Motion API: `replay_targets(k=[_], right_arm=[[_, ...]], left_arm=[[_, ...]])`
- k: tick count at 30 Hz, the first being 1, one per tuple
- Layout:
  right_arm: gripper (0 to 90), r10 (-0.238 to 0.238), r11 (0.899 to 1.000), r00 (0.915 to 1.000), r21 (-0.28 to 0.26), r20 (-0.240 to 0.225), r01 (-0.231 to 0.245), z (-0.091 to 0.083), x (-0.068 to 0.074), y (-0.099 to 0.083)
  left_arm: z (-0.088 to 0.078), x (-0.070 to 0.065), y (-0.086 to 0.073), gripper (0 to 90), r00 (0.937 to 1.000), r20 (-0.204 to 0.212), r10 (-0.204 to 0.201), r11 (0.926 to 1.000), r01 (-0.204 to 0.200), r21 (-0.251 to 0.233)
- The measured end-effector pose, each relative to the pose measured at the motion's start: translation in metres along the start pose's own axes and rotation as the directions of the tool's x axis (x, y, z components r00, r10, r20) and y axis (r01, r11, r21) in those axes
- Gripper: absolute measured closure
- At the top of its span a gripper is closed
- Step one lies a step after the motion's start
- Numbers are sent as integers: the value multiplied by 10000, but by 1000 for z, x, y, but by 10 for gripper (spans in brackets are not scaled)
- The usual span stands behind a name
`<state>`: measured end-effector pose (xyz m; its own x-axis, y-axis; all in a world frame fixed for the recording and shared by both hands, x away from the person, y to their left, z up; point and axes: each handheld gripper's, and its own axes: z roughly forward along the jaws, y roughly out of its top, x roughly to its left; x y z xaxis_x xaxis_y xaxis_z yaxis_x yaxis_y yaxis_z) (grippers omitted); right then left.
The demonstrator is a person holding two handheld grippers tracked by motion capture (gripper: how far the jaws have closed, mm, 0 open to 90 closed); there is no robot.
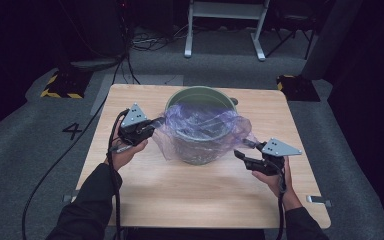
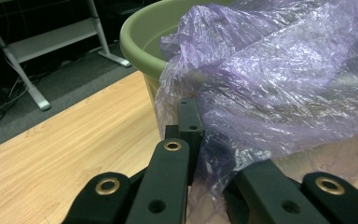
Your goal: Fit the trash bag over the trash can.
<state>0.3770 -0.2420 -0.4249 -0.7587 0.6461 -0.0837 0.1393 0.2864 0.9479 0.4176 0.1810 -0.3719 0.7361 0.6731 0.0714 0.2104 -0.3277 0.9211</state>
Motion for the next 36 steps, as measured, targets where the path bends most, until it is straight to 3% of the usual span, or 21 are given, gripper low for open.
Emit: replay_targets(k=[2, 4, 9, 11, 13, 15, 17, 20, 23, 25, 27, 29, 36], right_arm=[[266, -262, 9993, 9995, -254, 147, 266, -7, 4, 3], [225, -556, 9975, 9974, -404, 448, 575, -15, 9, 6], [211, -1073, 9906, 9867, -719, 1219, 1166, -34, 17, 16], [227, -1013, 9880, 9867, -1031, 1270, 1147, -40, 19, 20], [265, -831, 9861, 9881, -1327, 1297, 1004, -45, 19, 22], [374, -788, 9821, 9880, -1596, 1327, 998, -51, 17, 21], [410, -669, 9785, 9825, -1809, 1738, 987, -54, 14, 20], [501, -633, 9761, 9780, -1919, 1985, 1021, -53, 9, 25], [675, -1094, 9706, 9651, -1840, 2380, 1554, -49, 7, 36], [788, -1082, 9704, 9630, -1843, 2466, 1562, -47, 2, 44], [857, -850, 9723, 9672, -1923, 2395, 1331, -46, -5, 51], [900, -732, 9732, 9635, -1926, 2576, 1254, -43, -12, 57], [900, 5, 9801, 9657, -1918, 2597, 511, -24, -39, 81]], left_arm=[[-1, 0, 0, 891, 10000, 9, -17, 10000, 17, -8], [-1, -1, 0, 890, 10000, -4, -20, 10000, 20, -22], [-2, -1, 1, 886, 10000, -57, 28, 10000, -28, -36], [-2, -1, 1, 887, 10000, -70, 44, 10000, -44, -23], [-2, -1, 1, 888, 10000, -83, 43, 10000, -43, 17], [-2, 0, 0, 892, 10000, -83, 15, 10000, -14, 56], [-1, 0, 1, 891, 9999, -154, 79, 9999, -77, 100], [0, 0, 2, 885, 9999, -166, 46, 9999, -45, 115], [1, 1, 5, 862, 9998, -154, 114, 9999, -113, 63], [1, 2, 5, 849, 9998, -202, 60, 10000, -59, 37], [3, 5, 5, 841, 9996, -269, 33, 10000, -32, 39], [4, 7, 4, 838, 9996, -274, -7, 9999, 10, 101], [11, 12, 6, 896, 9992, -370, 156, 9984, -135, 552]])
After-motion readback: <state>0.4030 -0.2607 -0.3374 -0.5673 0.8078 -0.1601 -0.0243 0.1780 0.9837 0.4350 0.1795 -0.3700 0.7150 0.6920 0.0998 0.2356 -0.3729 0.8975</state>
